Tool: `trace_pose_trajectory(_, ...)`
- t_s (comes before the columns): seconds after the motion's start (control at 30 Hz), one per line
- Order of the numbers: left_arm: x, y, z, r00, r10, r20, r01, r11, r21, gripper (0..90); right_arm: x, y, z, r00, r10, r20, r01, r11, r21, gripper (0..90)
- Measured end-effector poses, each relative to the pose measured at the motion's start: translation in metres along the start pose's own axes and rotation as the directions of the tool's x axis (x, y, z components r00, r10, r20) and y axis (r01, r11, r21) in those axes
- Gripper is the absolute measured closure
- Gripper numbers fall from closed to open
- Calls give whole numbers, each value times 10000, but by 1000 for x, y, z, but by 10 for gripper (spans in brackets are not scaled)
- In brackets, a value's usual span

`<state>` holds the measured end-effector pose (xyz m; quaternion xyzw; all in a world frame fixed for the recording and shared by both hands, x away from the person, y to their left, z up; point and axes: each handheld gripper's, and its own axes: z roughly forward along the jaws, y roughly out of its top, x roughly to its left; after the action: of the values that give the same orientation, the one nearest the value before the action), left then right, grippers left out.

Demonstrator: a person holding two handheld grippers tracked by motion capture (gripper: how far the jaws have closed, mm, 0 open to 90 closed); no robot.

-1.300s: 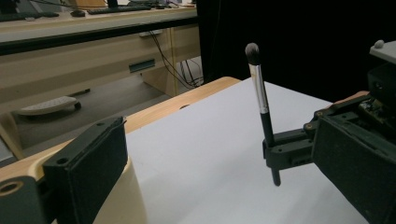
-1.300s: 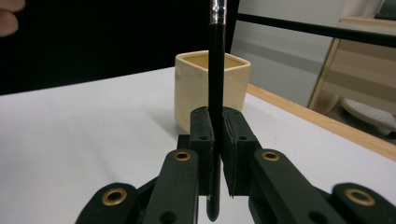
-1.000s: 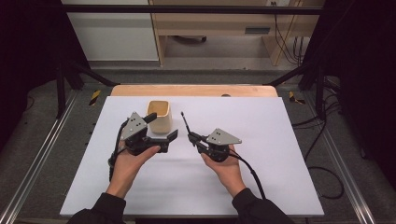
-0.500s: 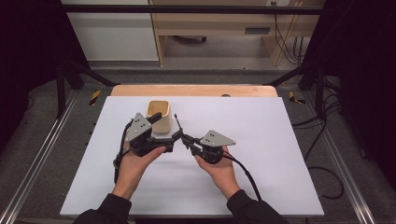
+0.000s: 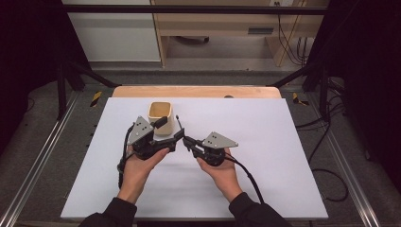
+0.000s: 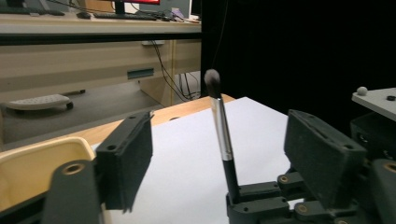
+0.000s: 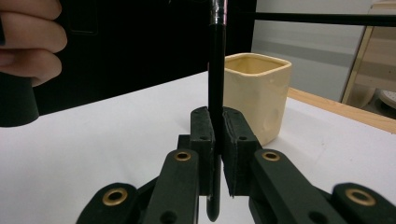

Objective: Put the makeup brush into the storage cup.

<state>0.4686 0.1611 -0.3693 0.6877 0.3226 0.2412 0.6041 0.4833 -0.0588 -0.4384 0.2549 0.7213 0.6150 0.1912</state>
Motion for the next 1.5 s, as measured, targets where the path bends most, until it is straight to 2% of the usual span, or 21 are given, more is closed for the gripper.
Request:
trace_pose_trajectory(0.13, -4, -4, 2, 9999, 67, 88, -68, 9999, 92, 323, 1, 0, 0, 10000, -16, -11, 16, 10000, 13, 838)
trace_pose_trajectory(0.17, -5, -7, 5, 9999, -59, 96, 57, 9998, 203, 337, 2, 0, 0, 10000, 4, -35, -4, 10000, -21, 838)
trace_pose_trajectory(0.23, -6, -10, 7, 10000, -65, 26, 64, 9992, 389, 364, 3, 0, 0, 9999, 47, -100, -47, 10000, -69, 838)
trace_pose_trajectory(0.3, -6, -11, 8, 9999, -101, 45, 99, 9993, 369, 388, 3, 0, 1, 9999, 45, -98, -45, 10000, -36, 838)
trace_pose_trajectory(0.37, -5, -14, 10, 9997, -244, 40, 242, 9989, 406, 422, 4, 0, 1, 9999, 10, -111, -10, 10000, -24, 838)
trace_pose_trajectory(0.43, -4, -18, 13, 9978, -669, 44, 666, 9970, 405, 466, 4, 0, 1, 9999, 22, -115, -23, 10000, -43, 838)
trace_pose_trajectory(0.63, -4, -22, 16, 9960, -893, 14, 891, 9944, 571, 553, 3, 0, 1, 9999, 8, -119, -8, 10000, -22, 838)
trace_pose_trajectory(1.03, -4, -24, 17, 9944, -1058, 20, 1056, 9929, 549, 688, 6, -2, 3, 9998, 36, -215, -37, 10000, -17, 838)
trace_pose_trajectory(1.17, -3, -25, 17, 9925, -1219, 108, 1212, 9914, 485, 741, 6, -3, 3, 9998, 44, -201, -43, 10000, 12, 838)
trace_pose_trajectory(1.5, -3, -25, 17, 9909, -1311, 298, 1290, 9897, 616, 832, 7, -2, 3, 9998, 65, -193, -64, 10000, 50, 838)
